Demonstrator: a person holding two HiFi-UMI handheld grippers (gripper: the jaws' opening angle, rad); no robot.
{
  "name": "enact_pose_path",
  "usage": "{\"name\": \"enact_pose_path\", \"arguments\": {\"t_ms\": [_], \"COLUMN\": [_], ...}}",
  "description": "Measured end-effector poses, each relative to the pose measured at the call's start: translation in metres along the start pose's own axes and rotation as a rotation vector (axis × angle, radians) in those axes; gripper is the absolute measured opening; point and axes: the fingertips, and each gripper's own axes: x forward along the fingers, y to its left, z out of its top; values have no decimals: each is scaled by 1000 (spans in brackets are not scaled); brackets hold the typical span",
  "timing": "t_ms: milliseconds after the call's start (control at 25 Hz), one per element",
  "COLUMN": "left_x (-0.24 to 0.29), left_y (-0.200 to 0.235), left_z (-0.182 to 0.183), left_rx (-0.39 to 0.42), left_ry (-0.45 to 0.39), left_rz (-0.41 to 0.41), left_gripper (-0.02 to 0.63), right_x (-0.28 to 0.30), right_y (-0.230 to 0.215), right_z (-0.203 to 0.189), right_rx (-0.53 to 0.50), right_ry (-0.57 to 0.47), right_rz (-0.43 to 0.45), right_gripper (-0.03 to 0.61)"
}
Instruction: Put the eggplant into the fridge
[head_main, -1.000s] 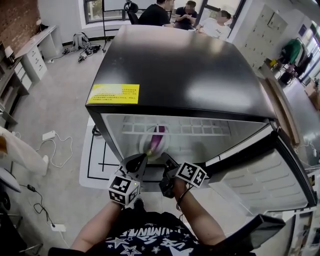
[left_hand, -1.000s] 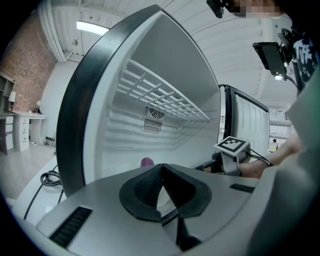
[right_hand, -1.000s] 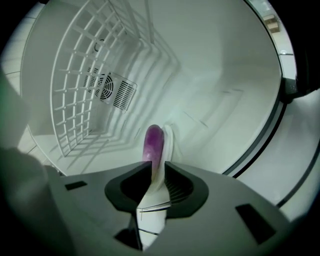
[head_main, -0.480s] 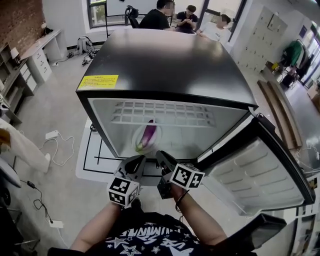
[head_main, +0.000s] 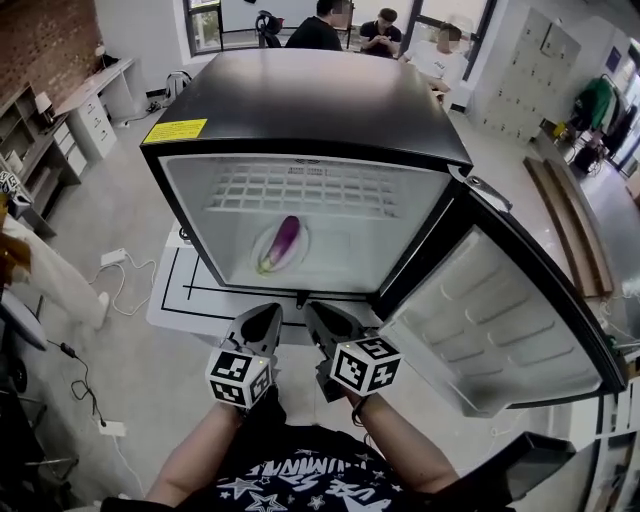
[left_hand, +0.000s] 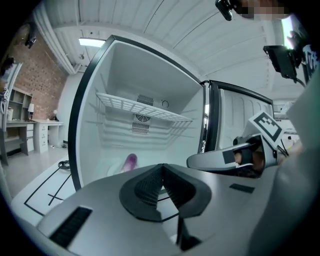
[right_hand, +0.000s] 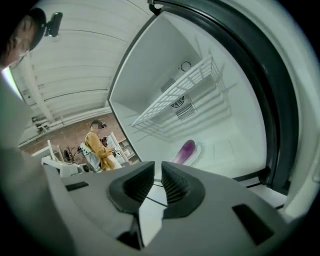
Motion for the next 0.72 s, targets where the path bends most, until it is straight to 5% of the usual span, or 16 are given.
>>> {"name": "enact_pose_path", "arguments": {"t_ms": [720], "left_x": [-93], "left_y": [-105], "left_z": [-31], "left_rx": [-13], "left_ry": [-4], "left_rz": [180], "left_gripper": [8], "right_x": [-113], "right_y": [60], "right_z": [-70], "right_rx": [-130], "right_ry": [121], "right_rz": [246], "right_gripper": [6]}}
